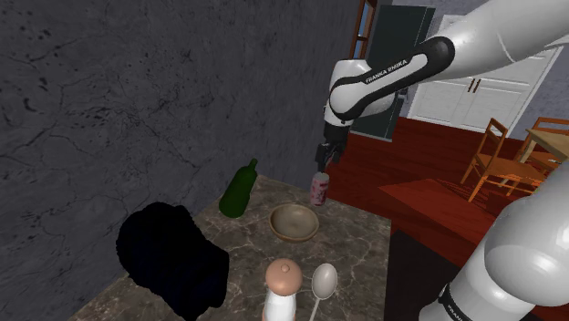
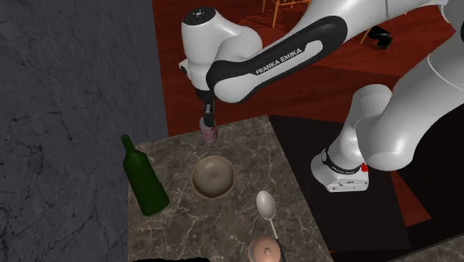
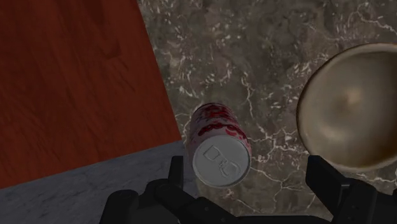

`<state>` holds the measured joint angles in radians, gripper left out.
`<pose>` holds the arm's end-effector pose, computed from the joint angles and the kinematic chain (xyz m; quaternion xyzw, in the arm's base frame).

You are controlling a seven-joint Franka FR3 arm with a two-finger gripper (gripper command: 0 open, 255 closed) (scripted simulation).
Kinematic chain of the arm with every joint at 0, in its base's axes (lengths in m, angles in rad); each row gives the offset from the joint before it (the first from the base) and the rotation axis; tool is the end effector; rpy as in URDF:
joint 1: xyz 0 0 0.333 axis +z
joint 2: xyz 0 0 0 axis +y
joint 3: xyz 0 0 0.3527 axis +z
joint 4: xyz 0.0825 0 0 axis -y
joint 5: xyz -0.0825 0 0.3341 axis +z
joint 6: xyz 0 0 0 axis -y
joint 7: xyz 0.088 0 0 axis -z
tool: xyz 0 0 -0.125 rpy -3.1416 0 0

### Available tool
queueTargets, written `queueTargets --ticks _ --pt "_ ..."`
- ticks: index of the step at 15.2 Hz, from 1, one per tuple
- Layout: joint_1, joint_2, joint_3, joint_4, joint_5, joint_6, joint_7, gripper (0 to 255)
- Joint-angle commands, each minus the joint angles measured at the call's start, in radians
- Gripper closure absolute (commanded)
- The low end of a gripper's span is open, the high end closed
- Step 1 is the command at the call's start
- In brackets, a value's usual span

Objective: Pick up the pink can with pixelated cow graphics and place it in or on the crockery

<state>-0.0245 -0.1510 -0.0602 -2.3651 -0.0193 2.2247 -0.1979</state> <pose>0.4330 -0.0383 0.4355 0.9980 0.0627 0.0047 0.0039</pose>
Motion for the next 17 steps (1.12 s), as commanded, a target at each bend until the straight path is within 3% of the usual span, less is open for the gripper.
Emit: queueTargets --ticks 1,3,11,17 --pt "0.001 0.082 -0.003 0.035 0.007 0.042 -0.013 0" --pt "0.000 0.161 -0.006 0.071 0.015 0.079 -0.028 0" --pt "-0.002 0.243 -0.006 0.045 0.023 0.185 -0.035 0" --pt "-0.002 0.243 -0.006 0.045 0.023 0.185 -0.035 0"
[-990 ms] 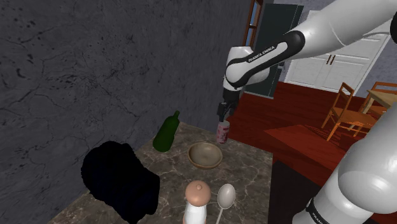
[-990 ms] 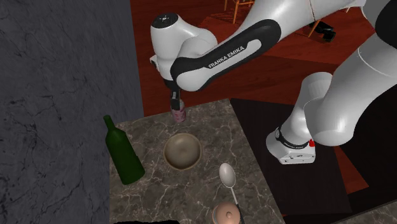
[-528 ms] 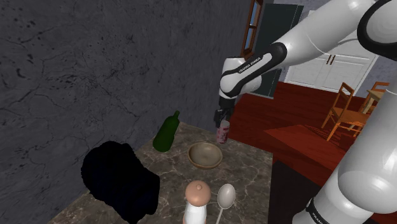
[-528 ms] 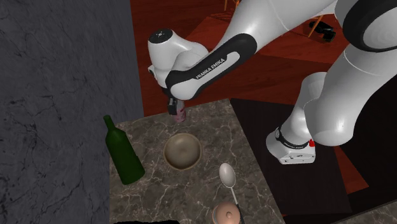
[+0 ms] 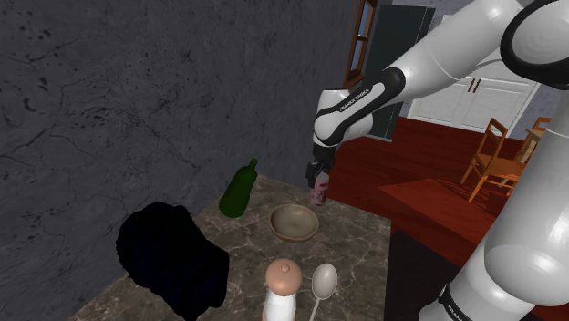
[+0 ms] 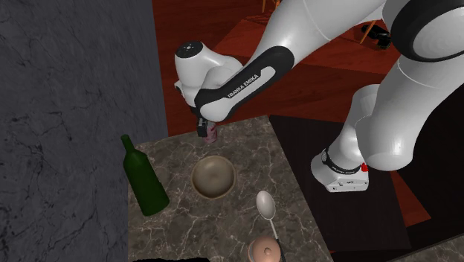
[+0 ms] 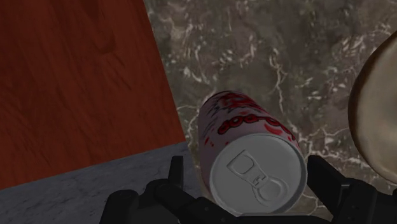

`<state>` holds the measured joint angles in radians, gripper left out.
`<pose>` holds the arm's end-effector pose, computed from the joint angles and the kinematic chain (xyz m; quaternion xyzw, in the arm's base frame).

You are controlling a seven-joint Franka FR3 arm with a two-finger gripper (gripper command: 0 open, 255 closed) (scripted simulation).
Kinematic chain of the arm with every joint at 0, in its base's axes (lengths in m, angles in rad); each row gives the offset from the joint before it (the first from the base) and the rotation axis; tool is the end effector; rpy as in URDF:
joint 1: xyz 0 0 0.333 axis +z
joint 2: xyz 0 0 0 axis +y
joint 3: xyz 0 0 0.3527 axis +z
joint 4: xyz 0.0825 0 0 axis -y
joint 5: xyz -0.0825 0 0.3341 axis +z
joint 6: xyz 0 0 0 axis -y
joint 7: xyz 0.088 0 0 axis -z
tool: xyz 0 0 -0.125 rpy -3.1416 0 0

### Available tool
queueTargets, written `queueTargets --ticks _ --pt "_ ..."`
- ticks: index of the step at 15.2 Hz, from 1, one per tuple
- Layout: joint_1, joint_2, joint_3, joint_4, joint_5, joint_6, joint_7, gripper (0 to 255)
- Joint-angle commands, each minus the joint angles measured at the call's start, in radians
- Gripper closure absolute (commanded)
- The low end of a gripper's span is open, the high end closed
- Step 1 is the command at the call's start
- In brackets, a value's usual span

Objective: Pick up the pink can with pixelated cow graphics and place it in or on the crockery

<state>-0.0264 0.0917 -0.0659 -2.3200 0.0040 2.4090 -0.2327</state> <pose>0.4843 -0.0445 0.3575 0.9976 0.0688 -0.0015 0.0015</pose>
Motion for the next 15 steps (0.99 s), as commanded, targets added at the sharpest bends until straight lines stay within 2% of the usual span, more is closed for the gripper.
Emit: queueTargets --ticks 1,2,3,12,15 --pt "0.000 0.000 0.000 0.000 0.000 0.000 0.000 0" --pt "0.000 0.000 0.000 0.000 0.000 0.000 0.000 0" --pt "0.000 0.000 0.000 0.000 0.000 0.000 0.000 255" --pt "0.000 0.000 0.000 0.000 0.000 0.000 0.000 255" --pt "0.000 -0.029 -0.001 0.011 -0.003 -0.039 0.002 255"
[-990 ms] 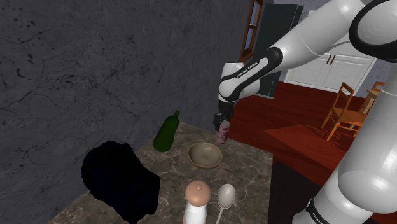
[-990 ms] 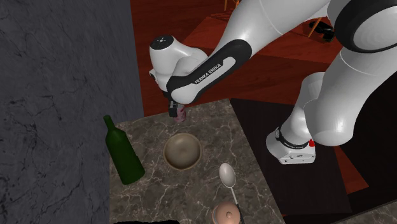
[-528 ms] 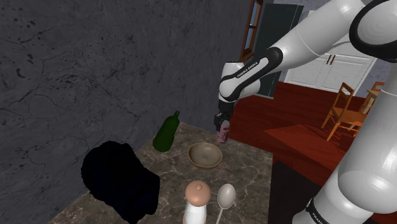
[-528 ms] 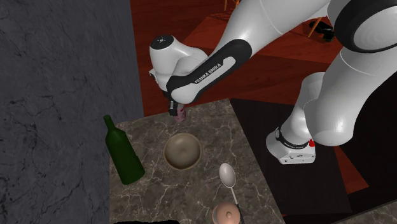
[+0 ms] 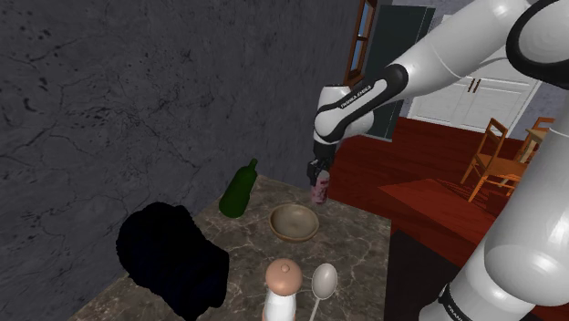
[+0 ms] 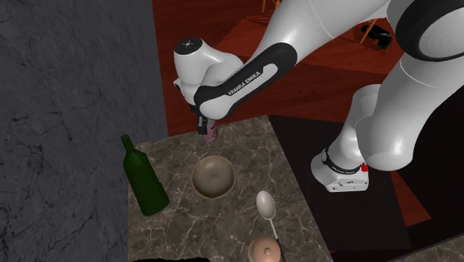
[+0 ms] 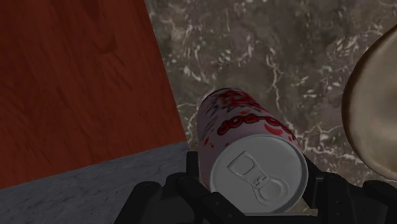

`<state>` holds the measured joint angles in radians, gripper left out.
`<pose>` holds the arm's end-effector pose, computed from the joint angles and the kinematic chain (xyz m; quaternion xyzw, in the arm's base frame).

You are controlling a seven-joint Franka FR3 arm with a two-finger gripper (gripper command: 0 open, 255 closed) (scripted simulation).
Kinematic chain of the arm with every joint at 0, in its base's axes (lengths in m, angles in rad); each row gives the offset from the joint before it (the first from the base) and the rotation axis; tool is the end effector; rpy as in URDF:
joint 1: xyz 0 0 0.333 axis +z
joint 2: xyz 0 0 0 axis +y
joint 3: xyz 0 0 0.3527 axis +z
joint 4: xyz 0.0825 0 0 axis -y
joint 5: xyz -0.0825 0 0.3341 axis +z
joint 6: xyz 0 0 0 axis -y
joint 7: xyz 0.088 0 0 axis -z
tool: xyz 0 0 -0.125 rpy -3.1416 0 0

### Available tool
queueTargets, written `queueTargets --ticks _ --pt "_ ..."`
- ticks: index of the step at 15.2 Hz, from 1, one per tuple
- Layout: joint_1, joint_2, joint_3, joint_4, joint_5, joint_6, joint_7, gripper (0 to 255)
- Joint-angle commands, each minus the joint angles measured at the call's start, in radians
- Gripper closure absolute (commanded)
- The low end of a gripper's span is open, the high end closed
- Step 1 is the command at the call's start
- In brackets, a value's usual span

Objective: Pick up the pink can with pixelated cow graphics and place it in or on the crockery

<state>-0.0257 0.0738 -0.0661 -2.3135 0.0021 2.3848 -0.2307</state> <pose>0.4829 -0.0442 0.3665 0.9976 0.0687 -0.0014 0.0015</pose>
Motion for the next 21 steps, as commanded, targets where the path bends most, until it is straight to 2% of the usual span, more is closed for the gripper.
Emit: queueTargets --ticks 1,20,21 --pt "0.000 -0.020 0.000 0.008 -0.002 -0.028 0.001 255" --pt "0.001 -0.155 0.001 0.124 -0.012 -0.279 0.008 255" --pt "0.011 -0.171 0.013 0.111 -0.012 -0.282 0.031 255"
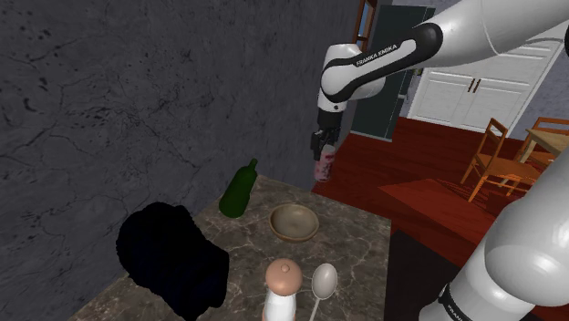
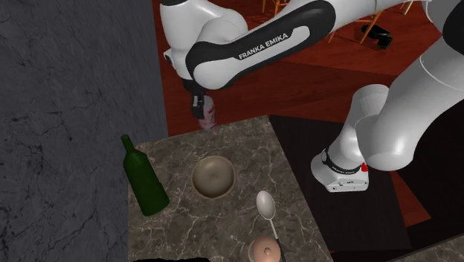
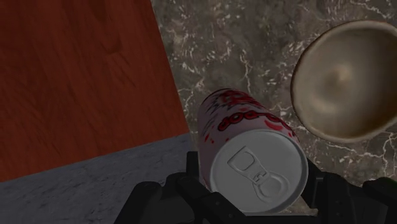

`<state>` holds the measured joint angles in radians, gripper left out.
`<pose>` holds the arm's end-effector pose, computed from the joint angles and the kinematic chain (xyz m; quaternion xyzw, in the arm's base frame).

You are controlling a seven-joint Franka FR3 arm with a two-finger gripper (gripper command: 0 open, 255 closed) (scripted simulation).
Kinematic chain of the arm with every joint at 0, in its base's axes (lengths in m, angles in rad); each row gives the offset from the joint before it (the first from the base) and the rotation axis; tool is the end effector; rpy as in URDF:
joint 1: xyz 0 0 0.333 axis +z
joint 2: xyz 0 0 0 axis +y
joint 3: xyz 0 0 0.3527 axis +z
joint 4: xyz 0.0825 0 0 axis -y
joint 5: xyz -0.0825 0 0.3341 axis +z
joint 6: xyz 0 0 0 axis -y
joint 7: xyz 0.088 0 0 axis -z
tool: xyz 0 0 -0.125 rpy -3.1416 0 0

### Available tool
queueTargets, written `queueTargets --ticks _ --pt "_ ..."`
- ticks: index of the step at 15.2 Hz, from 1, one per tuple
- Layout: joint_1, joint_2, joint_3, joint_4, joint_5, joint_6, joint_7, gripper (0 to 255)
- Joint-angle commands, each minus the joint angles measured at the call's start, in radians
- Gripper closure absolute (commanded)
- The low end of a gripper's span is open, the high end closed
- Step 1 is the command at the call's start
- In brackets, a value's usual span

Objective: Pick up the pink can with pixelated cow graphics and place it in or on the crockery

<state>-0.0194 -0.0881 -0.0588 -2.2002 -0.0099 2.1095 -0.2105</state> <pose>0.4662 -0.0377 0.4648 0.9976 0.0688 -0.0016 0.0014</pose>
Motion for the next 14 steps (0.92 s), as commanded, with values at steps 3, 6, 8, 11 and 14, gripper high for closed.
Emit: queueTargets --ticks 3,6,8,11,14 --pt "0.038 -0.052 0.046 -0.033 0.004 -0.019 0.081 255" --pt "0.070 -0.086 0.088 -0.054 0.012 -0.033 0.152 255" --pt "0.093 -0.104 0.117 -0.062 0.020 -0.043 0.199 255" --pt "0.126 -0.124 0.162 -0.065 0.032 -0.058 0.270 255" --pt "0.149 -0.128 0.196 -0.071 0.040 -0.056 0.322 255"
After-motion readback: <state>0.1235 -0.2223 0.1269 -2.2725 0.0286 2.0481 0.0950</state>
